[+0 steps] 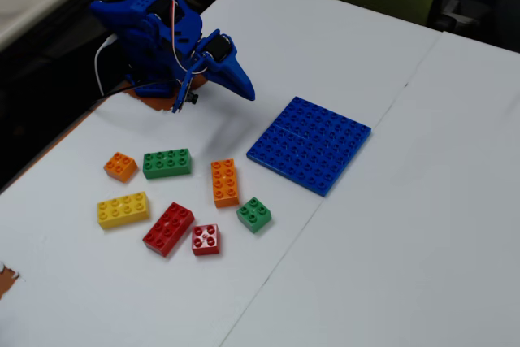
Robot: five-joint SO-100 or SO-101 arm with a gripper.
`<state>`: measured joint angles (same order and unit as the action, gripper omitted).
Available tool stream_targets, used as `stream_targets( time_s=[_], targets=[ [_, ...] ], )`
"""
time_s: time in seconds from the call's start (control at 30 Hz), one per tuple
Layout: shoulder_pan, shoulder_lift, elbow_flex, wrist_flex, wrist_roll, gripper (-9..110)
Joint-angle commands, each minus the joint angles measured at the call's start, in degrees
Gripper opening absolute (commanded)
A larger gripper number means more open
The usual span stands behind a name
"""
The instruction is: Pick up the 2x4 green block and go up the 8x8 blue block.
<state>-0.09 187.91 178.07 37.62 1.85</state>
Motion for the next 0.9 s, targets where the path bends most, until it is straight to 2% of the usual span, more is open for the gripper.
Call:
stream_targets(
  time_s=[0.0,0.67,0.77,0.87],
  targets=[
    [0.44,2.29,2.29,0.18,0.18,0],
    [0.53,2.29,2.29,0.35,-0.53,0],
    [0.62,2.29,2.29,-1.85,-8.00,0],
    [0.62,2.29,2.29,-2.90,-23.91,0]
  ],
)
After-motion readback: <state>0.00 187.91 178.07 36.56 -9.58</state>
